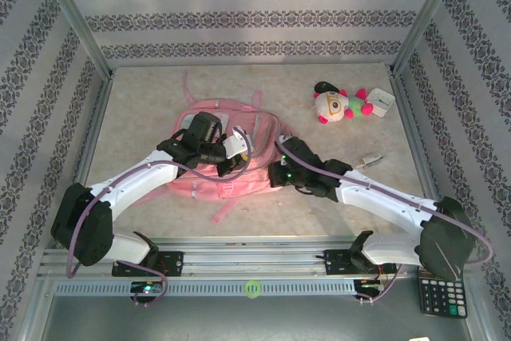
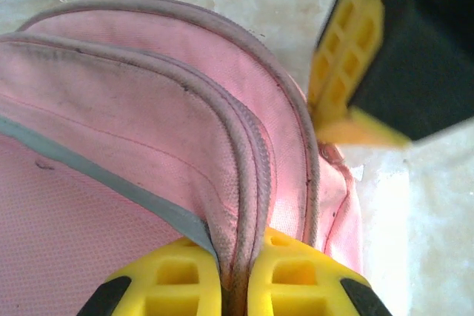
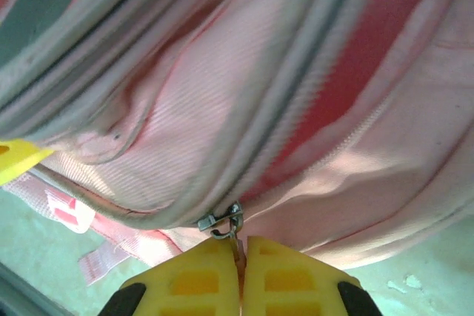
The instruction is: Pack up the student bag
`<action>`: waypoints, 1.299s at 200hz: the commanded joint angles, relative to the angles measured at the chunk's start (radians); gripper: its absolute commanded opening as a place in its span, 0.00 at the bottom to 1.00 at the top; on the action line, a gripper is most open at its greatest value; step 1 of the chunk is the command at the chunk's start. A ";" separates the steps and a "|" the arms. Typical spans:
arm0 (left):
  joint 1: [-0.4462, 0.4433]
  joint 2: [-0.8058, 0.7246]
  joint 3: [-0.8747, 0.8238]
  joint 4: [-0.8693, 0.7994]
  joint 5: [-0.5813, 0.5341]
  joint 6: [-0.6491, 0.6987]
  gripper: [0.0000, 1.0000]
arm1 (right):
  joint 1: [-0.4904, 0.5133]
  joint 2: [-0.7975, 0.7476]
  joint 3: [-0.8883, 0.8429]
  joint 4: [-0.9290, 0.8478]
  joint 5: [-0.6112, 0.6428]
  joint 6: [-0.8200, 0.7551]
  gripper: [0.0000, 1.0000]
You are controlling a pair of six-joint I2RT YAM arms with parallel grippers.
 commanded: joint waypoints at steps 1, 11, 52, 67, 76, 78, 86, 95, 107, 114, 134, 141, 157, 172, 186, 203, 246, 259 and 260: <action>0.041 -0.001 -0.007 -0.170 -0.032 0.146 0.01 | -0.099 -0.036 -0.068 -0.018 -0.049 -0.092 0.00; 0.040 -0.008 -0.012 -0.183 -0.045 0.173 0.01 | -0.116 -0.040 -0.079 -0.019 -0.077 -0.125 0.00; 0.040 0.009 -0.008 -0.292 -0.072 0.320 0.03 | -0.145 -0.024 -0.127 0.061 -0.250 -0.166 0.00; 0.042 0.023 0.007 -0.308 -0.169 0.336 0.04 | -0.096 -0.021 -0.140 0.100 -0.275 -0.129 0.00; 0.048 0.027 0.012 -0.321 -0.213 0.369 0.04 | -0.048 -0.025 -0.148 0.121 -0.261 -0.110 0.00; 0.051 0.027 0.012 -0.323 -0.218 0.377 0.04 | -0.030 -0.027 -0.150 0.127 -0.255 -0.105 0.00; 0.062 0.027 0.013 -0.331 -0.244 0.409 0.04 | 0.023 -0.031 -0.158 0.147 -0.216 -0.076 0.00; 0.082 0.026 0.014 -0.333 -0.259 0.432 0.05 | 0.074 -0.033 -0.172 0.191 -0.181 -0.029 0.00; 0.112 0.018 0.018 -0.345 -0.270 0.453 0.06 | 0.134 -0.030 -0.193 0.258 -0.138 0.029 0.00; 0.127 0.010 0.021 -0.356 -0.278 0.456 0.09 | 0.160 -0.025 -0.202 0.292 -0.116 0.056 0.00; 0.142 -0.043 0.014 -0.380 -0.314 0.441 0.31 | 0.205 -0.017 -0.208 0.356 -0.070 0.112 0.00; 0.142 -0.070 0.009 -0.387 -0.309 0.418 0.40 | 0.208 -0.014 -0.206 0.364 -0.069 0.120 0.00; 0.137 -0.160 -0.001 -0.406 -0.222 0.327 0.54 | 0.209 -0.010 -0.198 0.370 -0.071 0.117 0.00; 0.101 -0.250 -0.033 -0.378 -0.124 0.223 0.61 | 0.207 -0.006 -0.199 0.377 -0.085 0.107 0.00; 0.019 -0.323 -0.096 -0.280 -0.136 0.127 0.68 | 0.203 -0.004 -0.199 0.377 -0.106 0.101 0.00; -0.105 -0.351 -0.170 -0.164 -0.287 0.095 0.75 | 0.194 -0.007 -0.204 0.375 -0.132 0.105 0.00; -0.177 -0.147 -0.113 -0.104 -0.405 0.098 0.79 | 0.150 -0.014 -0.223 0.375 -0.197 0.157 0.00; -0.183 -0.109 -0.104 -0.073 -0.392 0.119 0.73 | 0.139 -0.012 -0.227 0.377 -0.220 0.161 0.00; -0.184 -0.107 -0.105 -0.070 -0.391 0.120 0.72 | 0.139 -0.012 -0.227 0.377 -0.220 0.161 0.00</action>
